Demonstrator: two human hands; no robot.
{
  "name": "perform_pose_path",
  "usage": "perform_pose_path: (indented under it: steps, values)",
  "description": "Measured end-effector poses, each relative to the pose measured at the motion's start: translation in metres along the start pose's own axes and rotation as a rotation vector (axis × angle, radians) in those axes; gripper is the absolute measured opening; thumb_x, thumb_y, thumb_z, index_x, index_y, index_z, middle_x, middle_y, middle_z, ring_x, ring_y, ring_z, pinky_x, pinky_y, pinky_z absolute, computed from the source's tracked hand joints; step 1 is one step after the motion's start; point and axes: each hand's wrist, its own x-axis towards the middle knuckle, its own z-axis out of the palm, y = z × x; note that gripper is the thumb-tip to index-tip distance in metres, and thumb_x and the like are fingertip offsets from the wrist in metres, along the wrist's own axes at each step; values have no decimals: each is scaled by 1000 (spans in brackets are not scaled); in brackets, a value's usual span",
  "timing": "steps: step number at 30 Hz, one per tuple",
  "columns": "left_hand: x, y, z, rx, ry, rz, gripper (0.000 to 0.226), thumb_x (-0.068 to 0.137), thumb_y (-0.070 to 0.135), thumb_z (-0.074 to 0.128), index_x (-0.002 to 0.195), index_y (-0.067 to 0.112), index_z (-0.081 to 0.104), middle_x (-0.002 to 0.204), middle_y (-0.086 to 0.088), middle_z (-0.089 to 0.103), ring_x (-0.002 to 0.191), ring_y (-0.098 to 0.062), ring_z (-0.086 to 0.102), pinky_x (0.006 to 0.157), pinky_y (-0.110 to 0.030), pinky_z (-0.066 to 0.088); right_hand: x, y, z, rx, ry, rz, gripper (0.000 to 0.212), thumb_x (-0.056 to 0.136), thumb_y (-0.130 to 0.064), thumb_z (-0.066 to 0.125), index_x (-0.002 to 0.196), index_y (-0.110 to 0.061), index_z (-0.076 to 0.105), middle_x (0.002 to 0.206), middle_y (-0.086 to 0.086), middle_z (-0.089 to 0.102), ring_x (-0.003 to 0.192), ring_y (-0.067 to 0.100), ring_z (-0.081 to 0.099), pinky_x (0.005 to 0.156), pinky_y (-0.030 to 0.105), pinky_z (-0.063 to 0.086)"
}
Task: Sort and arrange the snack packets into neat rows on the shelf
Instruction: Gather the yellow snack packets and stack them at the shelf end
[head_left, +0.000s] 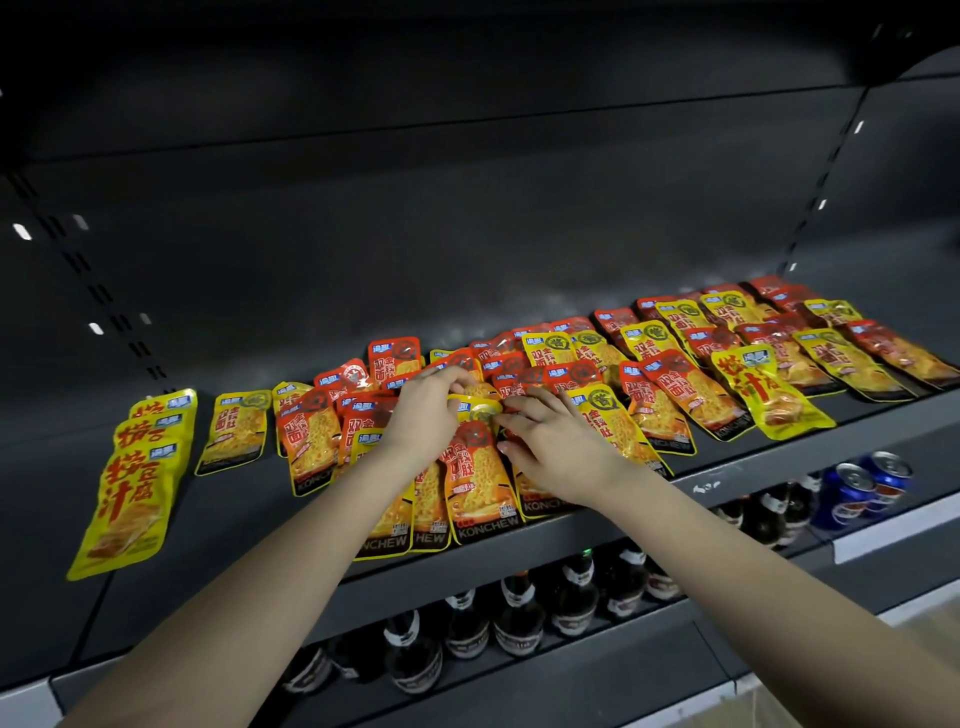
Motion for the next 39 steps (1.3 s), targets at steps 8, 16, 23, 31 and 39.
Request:
perform_pose_path:
  steps: [8, 16, 23, 31, 39]
  values:
    - [4, 2, 1, -43, 40, -8, 31, 90, -9, 46, 99, 10, 69, 103, -6, 63, 91, -9, 53, 79, -15, 40, -7, 6, 0, 45, 31, 10, 45, 97, -35, 41, 140, -23, 40, 148, -2, 33, 142, 24, 17, 116, 46, 7]
    - [19, 8, -5, -103, 108, -29, 30, 92, -5, 48, 87, 19, 66, 105, -3, 62, 91, -11, 56, 77, -19, 38, -8, 10, -10, 76, 98, 47, 46, 98, -33, 38, 143, -21, 34, 146, -4, 37, 139, 15, 26, 118, 45, 6]
    - [33, 16, -18, -155, 230, -31, 33, 90, -7, 49, 80, 22, 61, 98, -2, 65, 90, -12, 60, 68, -6, 37, 0, 9, -21, 134, 133, 40, 43, 98, -32, 39, 139, -20, 40, 143, -2, 41, 138, 13, 27, 118, 44, 7]
    - [33, 17, -37, -190, 383, -10, 35, 86, -10, 46, 73, 20, 58, 90, -2, 64, 86, -14, 58, 68, -9, 36, 13, -3, -29, 138, 166, -20, 42, 98, -31, 39, 138, -21, 41, 138, -4, 45, 132, 13, 37, 117, 38, 6]
    - [26, 12, -60, -201, 454, -57, 36, 83, -13, 42, 74, 17, 59, 85, 1, 64, 80, -14, 57, 69, -17, 37, 27, -18, -28, 168, 183, -90, 41, 97, -31, 42, 137, -20, 43, 136, -2, 48, 131, 16, 38, 117, 43, 11]
